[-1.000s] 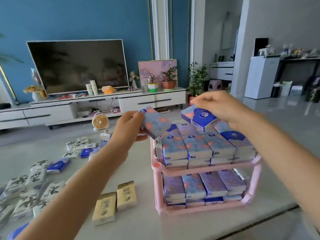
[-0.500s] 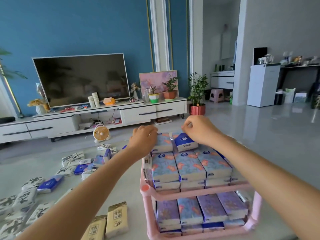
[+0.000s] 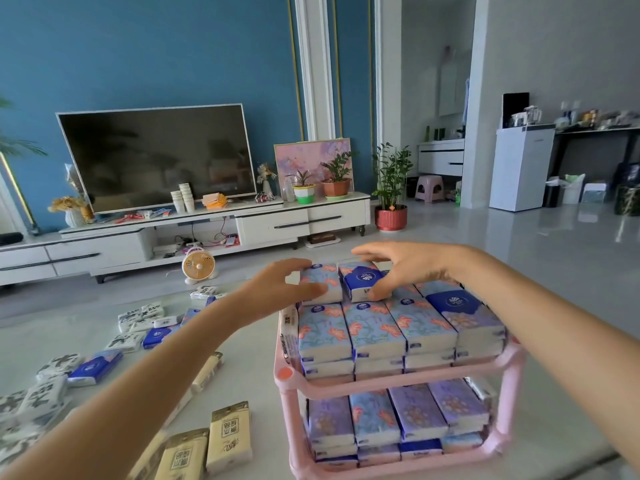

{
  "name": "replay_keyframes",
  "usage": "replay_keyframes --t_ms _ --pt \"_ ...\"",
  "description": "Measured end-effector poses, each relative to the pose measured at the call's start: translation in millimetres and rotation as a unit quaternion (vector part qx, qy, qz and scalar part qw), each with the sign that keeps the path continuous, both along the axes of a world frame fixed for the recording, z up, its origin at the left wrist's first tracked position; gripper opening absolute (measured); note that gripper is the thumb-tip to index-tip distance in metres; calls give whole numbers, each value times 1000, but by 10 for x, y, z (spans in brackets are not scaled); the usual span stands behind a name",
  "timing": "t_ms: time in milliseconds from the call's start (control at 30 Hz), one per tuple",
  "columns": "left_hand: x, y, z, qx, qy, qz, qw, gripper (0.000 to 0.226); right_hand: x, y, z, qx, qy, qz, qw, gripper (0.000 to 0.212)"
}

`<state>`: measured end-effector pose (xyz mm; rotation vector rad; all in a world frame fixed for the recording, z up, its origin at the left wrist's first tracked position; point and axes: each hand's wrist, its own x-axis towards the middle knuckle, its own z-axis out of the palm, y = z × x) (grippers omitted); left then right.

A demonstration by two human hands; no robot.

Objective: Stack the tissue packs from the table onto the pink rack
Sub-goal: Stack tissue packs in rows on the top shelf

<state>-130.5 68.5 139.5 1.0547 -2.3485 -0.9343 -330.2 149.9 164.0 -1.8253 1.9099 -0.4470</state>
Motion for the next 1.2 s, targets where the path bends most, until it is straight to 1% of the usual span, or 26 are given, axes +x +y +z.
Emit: replay_keyframes --t_ms 300,500,667,900,1133,1200 --pt "23 -6 -38 -4 12 -10 1000 56 85 -83 -13 -51 -14 21 998 74" --pt "67 11 -78 -1 36 -4 999 60 122 -4 -14 -60 -32 14 998 78" --pt "257 24 -82 -24 84 5 996 63 269 108 114 -111 -89 -19 990 61" --pt "762 64 -85 -55 86 36 994 51 735 206 242 -150 -67 3 986 45" --pt "1296 69 -207 -54 83 73 992 39 1397 301 260 -173 -90 66 979 28" --pt "1436 45 -279 -53 78 79 992 29 1614 291 220 -175 -107 89 975 26"
